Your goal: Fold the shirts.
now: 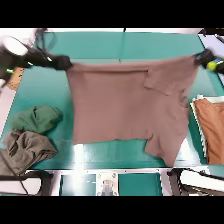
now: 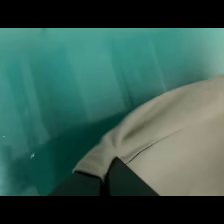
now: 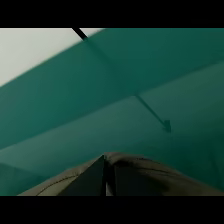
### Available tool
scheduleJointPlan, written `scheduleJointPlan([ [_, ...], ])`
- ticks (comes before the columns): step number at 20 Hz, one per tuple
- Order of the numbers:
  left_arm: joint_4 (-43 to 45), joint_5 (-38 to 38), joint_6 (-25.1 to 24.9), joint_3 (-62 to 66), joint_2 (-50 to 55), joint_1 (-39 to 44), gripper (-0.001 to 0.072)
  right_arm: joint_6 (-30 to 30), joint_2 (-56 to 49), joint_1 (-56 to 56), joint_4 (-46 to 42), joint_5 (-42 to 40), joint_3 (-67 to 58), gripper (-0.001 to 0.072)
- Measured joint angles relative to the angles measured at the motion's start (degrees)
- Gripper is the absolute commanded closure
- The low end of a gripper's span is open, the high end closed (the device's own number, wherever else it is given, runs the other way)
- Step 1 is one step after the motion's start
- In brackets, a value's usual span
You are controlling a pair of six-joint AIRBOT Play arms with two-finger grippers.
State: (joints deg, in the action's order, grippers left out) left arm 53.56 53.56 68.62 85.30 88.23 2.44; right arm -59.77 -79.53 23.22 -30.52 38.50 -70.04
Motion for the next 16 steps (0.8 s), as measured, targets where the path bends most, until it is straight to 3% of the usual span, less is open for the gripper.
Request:
scheduleJointPlan([
  [4,-3.9,-9.1,-2.1,-0.6,8.3,0.0,0.0684,0.2,-14.6,-1.2,2.3,-1.9,-5.7,0.0689],
  [8,-5.2,-15.5,-2.8,0.2,10.6,0.0,0.0684,0.2,-22.1,-1.5,3.3,-0.6,-13.2,0.069],
  [11,-5.3,-15.3,-3.0,0.4,11.3,0.0,0.0685,0.2,-23.9,-0.6,2.4,2.7,-16.6,0.069],
  [16,-3.6,-6.6,-3.0,0.3,12.2,0.0,0.0684,-1.0,-24.4,2.4,-5.5,13.8,-18.5,0.0691],
])
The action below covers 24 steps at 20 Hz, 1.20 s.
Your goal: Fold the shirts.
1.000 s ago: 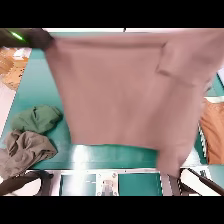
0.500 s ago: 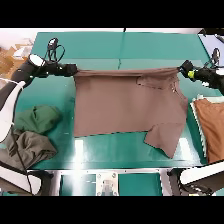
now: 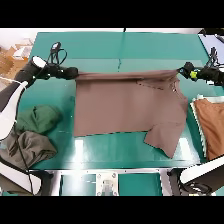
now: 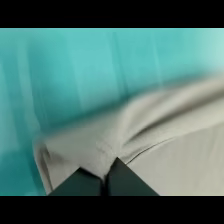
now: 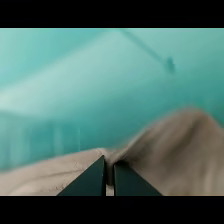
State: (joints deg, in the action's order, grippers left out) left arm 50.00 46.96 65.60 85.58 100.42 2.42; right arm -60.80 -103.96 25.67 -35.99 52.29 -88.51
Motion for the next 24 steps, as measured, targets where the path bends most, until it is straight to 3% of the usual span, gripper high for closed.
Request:
scheduleJointPlan([
  [8,3.4,14.1,2.6,-0.2,2.7,0.0,0.0684,-6.1,-0.1,1.2,-20.1,14.5,-0.3,0.069],
  [16,4.3,17.0,4.5,-0.6,4.2,0.0,0.0684,-10.7,-0.2,1.3,-25.2,18.3,-0.1,0.0688],
  [17,4.3,17.2,4.6,-0.7,4.2,0.0,0.0684,-11.0,-0.2,1.2,-25.4,18.5,-0.1,0.0667],
  [18,4.3,17.2,4.8,-0.8,4.3,0.0,0.0682,-11.3,-0.2,1.2,-25.4,18.6,-0.1,0.0585],
  [19,4.2,17.4,4.9,-0.8,4.3,0.0,0.0594,-11.7,-0.2,1.3,-25.6,18.6,-0.1,0.0546],
  [20,4.2,17.5,5.1,-0.8,4.3,0.0,0.0266,-12.1,-0.2,1.3,-25.8,18.6,-0.2,0.0546],
  [21,4.1,18.1,5.5,-0.7,4.3,0.0,0.0154,-12.5,-0.2,1.3,-25.8,19.0,-0.4,0.0545],
  [24,3.9,22.5,7.7,1.2,4.3,-0.9,0.0151,-14.0,0.6,2.0,-25.9,21.3,-1.1,0.0518],
])
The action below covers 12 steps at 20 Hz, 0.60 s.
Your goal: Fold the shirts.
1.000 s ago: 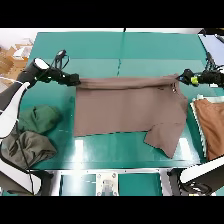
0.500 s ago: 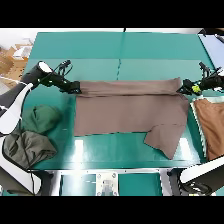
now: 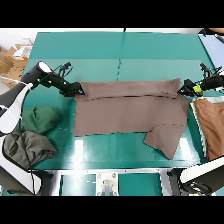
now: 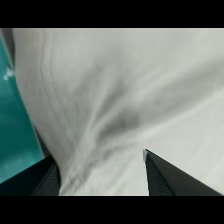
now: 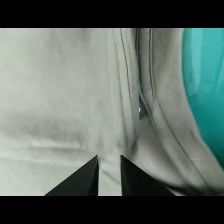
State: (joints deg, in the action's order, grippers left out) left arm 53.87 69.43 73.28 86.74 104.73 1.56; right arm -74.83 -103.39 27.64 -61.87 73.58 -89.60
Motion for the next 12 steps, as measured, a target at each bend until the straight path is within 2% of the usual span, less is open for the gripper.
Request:
scheduleJointPlan([
  [4,0.0,10.6,6.8,4.0,-0.6,-3.4,0.0153,-1.4,4.3,2.2,-0.4,4.3,0.7,0.0518],
  [5,0.0,13.4,8.2,4.3,-1.2,-4.2,0.0201,-1.6,6.3,2.9,-0.8,5.2,2.1,0.0518],
  [7,0.3,17.9,10.2,3.1,-3.5,-5.1,0.0219,-1.8,11.1,4.6,-1.7,6.2,6.6,0.0518],
  [9,0.4,20.0,11.3,-1.3,-7.9,-5.5,0.0219,-2.0,17.0,7.0,-3.0,6.3,13.4,0.0518],
  [12,0.9,19.3,12.0,-14.4,-18.5,-5.9,0.0219,-3.2,27.3,11.8,-4.2,2.6,26.2,0.0518],
])
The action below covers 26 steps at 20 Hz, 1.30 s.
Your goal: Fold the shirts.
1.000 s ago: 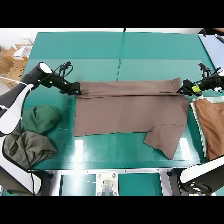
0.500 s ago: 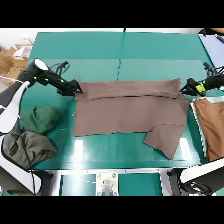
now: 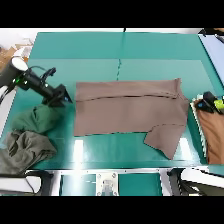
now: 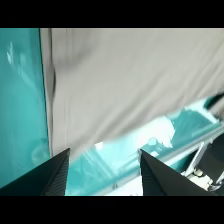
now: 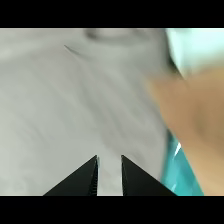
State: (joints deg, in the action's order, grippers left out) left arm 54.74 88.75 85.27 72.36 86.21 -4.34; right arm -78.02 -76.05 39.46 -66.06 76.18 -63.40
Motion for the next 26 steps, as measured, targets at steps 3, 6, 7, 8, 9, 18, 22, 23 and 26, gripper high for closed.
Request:
scheduleJointPlan([
  [3,-0.7,-6.6,1.0,-18.2,-14.3,-0.2,0.0081,-2.4,9.7,4.4,-0.3,-5.9,12.2,0.0517],
  [6,-5.6,-16.1,1.7,-36.4,-26.8,-0.2,0.0038,-3.8,15.6,6.3,0.9,-10.9,20.7,0.0517],
  [7,-7.8,-19.5,1.9,-41.9,-29.7,-0.2,0.0039,-4.0,16.6,6.6,2.1,-12.1,22.7,0.0517],
  [8,-9.8,-22.4,1.9,-46.4,-31.6,-0.2,0.0039,-4.2,17.3,6.8,3.6,-12.9,24.2,0.0518],
  [9,-12.2,-25.4,1.9,-50.7,-33.0,-0.2,0.0039,-4.3,17.9,7.0,4.9,-13.9,25.4,0.0518],
  [18,-35.4,-53.1,-1.4,-64.1,-36.3,11.7,0.0159,-4.1,19.1,5.5,9.7,-20.0,28.2,0.0518],
  [22,-41.2,-65.9,-0.8,-64.3,-36.1,18.6,0.0171,-4.1,19.2,4.8,10.0,-21.7,28.3,0.0516],
  [23,-42.0,-67.9,-0.7,-64.0,-35.8,19.9,0.0171,-4.1,19.2,4.7,10.1,-22.0,28.3,0.0515],
  [26,-43.3,-71.7,-0.7,-63.2,-34.1,23.5,0.0683,-4.1,19.2,4.7,10.1,-22.3,28.3,0.0445],
])
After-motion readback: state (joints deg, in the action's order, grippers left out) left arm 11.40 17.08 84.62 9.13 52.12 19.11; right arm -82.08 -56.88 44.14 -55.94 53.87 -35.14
